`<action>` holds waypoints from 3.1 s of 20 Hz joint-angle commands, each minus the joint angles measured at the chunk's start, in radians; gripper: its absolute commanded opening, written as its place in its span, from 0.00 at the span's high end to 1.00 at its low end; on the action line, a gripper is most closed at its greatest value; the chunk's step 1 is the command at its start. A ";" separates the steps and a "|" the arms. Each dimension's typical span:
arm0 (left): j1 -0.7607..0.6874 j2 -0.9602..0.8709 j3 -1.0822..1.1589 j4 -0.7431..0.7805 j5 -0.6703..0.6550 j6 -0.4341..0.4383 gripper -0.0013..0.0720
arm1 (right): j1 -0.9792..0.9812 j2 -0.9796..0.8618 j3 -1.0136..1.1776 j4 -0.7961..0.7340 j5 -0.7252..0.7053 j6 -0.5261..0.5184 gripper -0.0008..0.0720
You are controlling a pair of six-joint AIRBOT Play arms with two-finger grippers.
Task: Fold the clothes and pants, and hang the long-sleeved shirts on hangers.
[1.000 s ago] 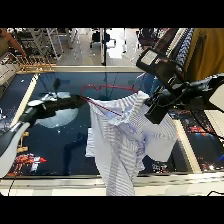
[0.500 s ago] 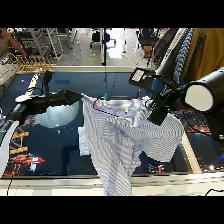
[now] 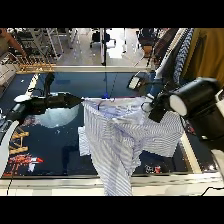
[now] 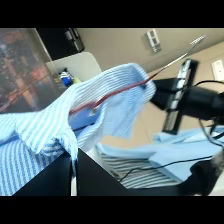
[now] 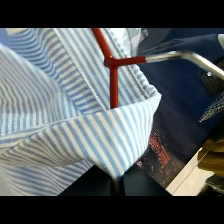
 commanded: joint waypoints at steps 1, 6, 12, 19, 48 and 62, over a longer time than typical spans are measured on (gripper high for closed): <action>0.001 0.014 0.001 -0.065 -0.013 -0.014 0.97 | 0.037 -0.001 -0.134 -0.015 -0.013 -0.076 0.97; -0.005 0.093 0.001 -0.037 -0.066 -0.013 0.97 | 0.014 -0.037 -0.276 -0.094 -0.084 0.497 0.97; -0.182 0.196 0.001 0.234 -0.065 -0.014 0.43 | -0.053 -0.034 -0.045 -0.044 -0.137 0.790 0.97; -0.361 0.232 0.001 0.240 -0.066 -0.165 0.33 | -0.125 -0.034 0.332 0.119 -0.176 0.549 0.96; -0.361 0.278 0.000 0.423 -0.274 -0.219 0.44 | -2.058 -0.001 0.454 -0.199 -0.650 1.226 0.97; -0.362 0.279 0.000 0.420 -0.271 -0.303 0.38 | -2.264 0.050 0.454 0.500 -0.829 1.038 0.36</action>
